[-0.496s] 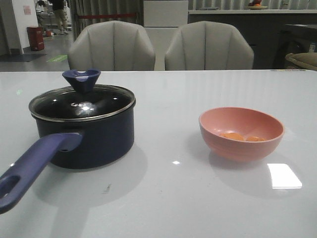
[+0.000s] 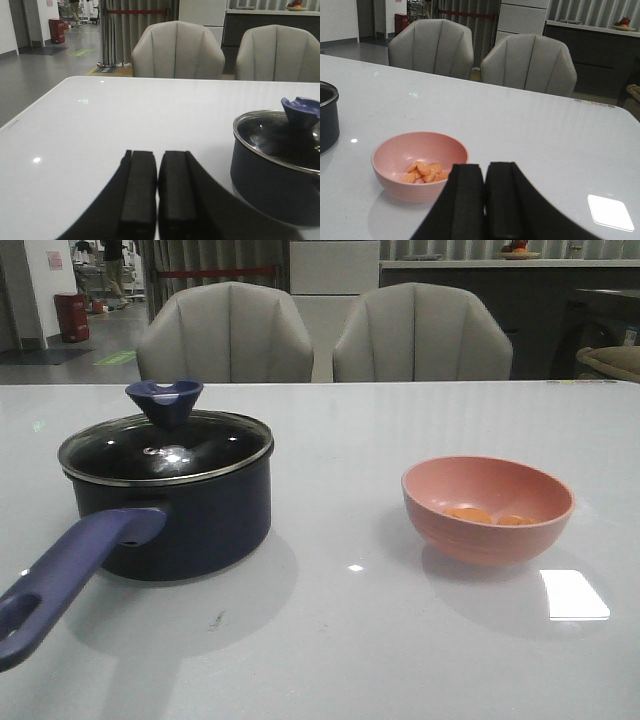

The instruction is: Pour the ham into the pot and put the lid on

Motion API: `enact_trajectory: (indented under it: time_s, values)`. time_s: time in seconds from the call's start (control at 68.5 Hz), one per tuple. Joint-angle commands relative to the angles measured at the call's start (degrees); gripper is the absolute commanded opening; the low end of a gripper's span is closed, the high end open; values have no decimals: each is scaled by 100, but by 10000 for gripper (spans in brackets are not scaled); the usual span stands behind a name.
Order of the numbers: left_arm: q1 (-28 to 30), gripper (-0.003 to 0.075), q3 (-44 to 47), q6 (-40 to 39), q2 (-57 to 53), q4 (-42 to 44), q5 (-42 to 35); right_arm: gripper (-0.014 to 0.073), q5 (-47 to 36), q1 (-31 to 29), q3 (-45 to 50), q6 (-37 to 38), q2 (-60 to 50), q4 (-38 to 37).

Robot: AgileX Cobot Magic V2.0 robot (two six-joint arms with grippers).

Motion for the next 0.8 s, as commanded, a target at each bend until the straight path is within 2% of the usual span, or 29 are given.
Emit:
enact_trajectory:
  time_s: [0.0, 0.248, 0.467, 0.788]
  values:
    - [15, 134, 129, -79, -116, -12, -477, 150, -487, -32, -29, -23, -118, -39]
    - [15, 134, 129, -79, -116, -12, -489, 150, -487, -32, -29, -23, -118, -39]
    - [15, 134, 129, -79, -116, -12, -908, 150, -487, -32, -29, -23, -118, -39]
    - [15, 134, 7, -79, -105, -12, -2845, 150, -487, -32, -29, -23, -118, -39]
